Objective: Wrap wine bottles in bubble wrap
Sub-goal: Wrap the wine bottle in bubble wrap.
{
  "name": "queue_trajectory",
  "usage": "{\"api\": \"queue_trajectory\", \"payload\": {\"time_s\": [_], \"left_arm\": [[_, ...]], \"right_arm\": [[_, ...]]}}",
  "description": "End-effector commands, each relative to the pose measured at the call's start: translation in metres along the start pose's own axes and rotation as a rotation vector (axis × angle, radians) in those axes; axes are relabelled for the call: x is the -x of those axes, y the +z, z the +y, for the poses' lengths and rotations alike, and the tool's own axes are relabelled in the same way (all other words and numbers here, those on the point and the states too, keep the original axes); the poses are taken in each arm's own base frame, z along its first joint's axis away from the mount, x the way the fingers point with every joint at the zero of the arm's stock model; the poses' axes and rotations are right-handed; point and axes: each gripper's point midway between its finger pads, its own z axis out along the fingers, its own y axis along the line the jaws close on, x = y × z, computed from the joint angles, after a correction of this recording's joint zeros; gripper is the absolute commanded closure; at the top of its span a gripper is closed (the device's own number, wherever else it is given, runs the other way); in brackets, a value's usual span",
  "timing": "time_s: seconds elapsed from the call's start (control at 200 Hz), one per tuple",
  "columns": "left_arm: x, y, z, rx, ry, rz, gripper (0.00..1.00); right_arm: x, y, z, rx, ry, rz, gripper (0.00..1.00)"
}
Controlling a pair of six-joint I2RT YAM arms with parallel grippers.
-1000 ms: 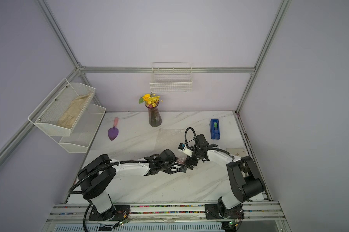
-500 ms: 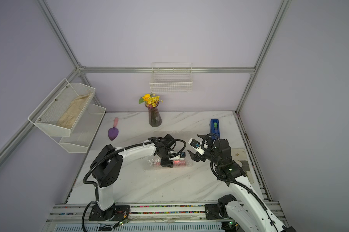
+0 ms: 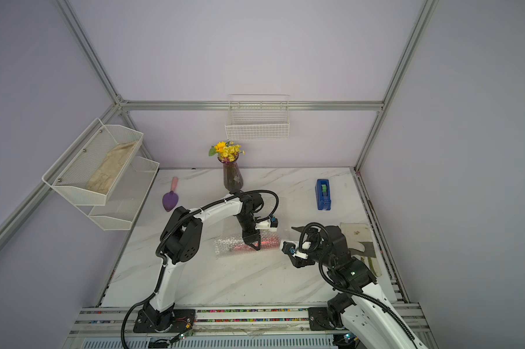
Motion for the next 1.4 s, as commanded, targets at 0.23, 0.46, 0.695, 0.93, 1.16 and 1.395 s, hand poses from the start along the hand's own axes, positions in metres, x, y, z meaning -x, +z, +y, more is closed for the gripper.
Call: {"api": "queue_trajectory", "payload": {"time_s": [0.23, 0.46, 0.695, 0.93, 1.16, 1.395], "left_arm": [[-0.013, 0.007, -0.013, -0.046, -0.057, 0.098, 0.59], [0.007, 0.004, -0.021, -0.023, 0.004, 0.075, 0.5], [0.018, -0.003, -0.031, -0.026, 0.028, 0.042, 0.33], [0.018, 0.001, -0.036, -0.037, 0.038, 0.037, 0.28], [0.011, 0.004, -0.021, -0.018, 0.0, 0.061, 0.32], [0.026, -0.026, -0.025, 0.026, 0.051, -0.006, 0.32]], "right_arm": [[0.009, 0.061, 0.042, 0.088, -0.122, 0.058, 0.1], [-0.002, 0.077, 0.056, 0.123, -0.132, 0.082, 0.09], [-0.003, 0.081, 0.054, 0.095, -0.074, 0.077, 0.08], [-0.001, 0.074, 0.06, 0.134, -0.02, 0.075, 0.07], [-0.009, 0.077, 0.071, 0.181, -0.016, 0.102, 0.08], [-0.012, 0.095, 0.08, 0.227, -0.032, 0.101, 0.1]]}}
